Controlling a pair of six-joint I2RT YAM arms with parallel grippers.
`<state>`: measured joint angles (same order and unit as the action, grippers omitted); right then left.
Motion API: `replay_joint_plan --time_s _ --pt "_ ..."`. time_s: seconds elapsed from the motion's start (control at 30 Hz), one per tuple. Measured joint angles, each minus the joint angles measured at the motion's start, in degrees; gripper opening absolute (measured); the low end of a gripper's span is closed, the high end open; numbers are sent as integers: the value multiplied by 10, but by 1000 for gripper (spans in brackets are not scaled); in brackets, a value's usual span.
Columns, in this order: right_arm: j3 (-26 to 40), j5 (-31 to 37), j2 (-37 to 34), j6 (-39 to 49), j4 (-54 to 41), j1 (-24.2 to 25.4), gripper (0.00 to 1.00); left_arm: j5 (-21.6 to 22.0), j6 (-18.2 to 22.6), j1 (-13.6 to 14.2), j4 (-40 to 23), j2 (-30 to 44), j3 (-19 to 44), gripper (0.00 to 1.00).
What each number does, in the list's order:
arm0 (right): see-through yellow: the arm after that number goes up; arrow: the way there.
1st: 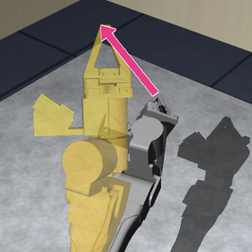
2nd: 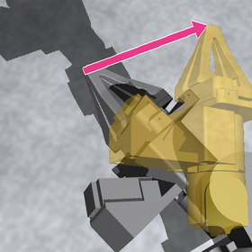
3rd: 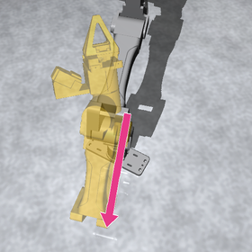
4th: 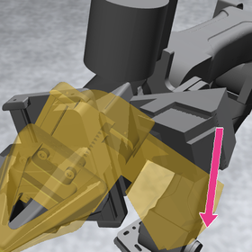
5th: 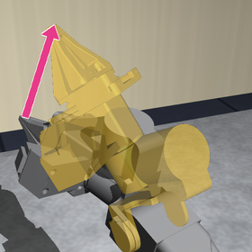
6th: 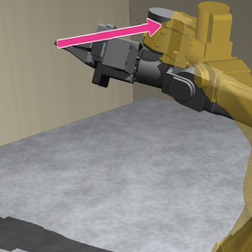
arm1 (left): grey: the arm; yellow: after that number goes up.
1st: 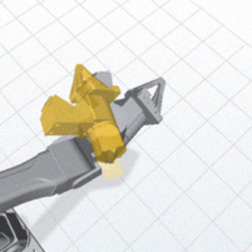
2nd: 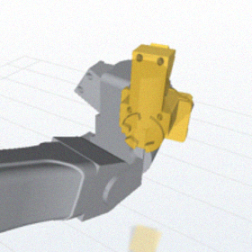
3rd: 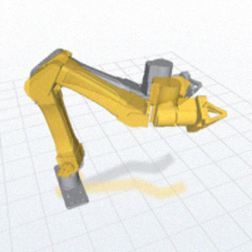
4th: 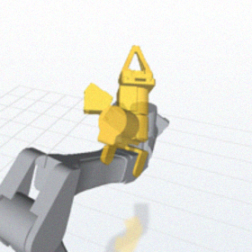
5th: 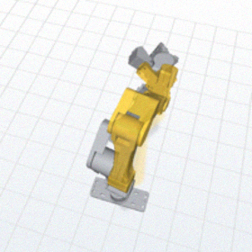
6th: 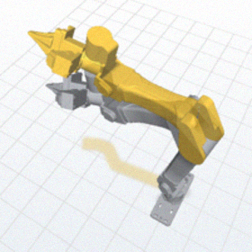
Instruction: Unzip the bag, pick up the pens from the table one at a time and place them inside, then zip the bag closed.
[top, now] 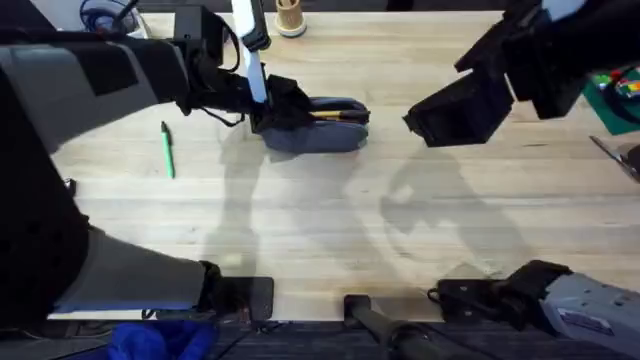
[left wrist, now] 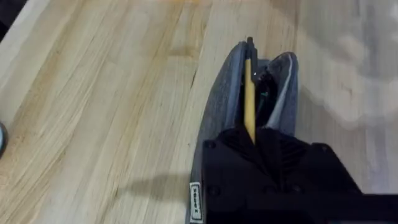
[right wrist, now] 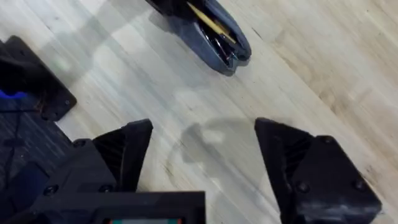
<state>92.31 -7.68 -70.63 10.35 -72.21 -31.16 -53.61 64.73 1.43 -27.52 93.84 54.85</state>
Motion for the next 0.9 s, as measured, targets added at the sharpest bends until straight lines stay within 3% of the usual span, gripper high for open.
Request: replay_joint_plan --time_s 0.5,0.57,0.6,0.73,0.77,0.9 --pt "0 0 -4 0 -1 0 997 48 -17 3 0 0 1 59" --pt "0 0 -4 0 -3 0 997 52 -18 3 0 0 1 163" --pt "0 0 -4 0 -5 0 997 55 -18 3 1 0 1 264" --pt "0 11 -4 0 -16 0 998 64 -18 3 0 0 1 859" --pt "0 14 -4 0 -17 0 997 66 -20 3 -1 0 1 954" --pt "0 21 -4 0 -17 0 997 68 -20 3 -1 0 1 992"
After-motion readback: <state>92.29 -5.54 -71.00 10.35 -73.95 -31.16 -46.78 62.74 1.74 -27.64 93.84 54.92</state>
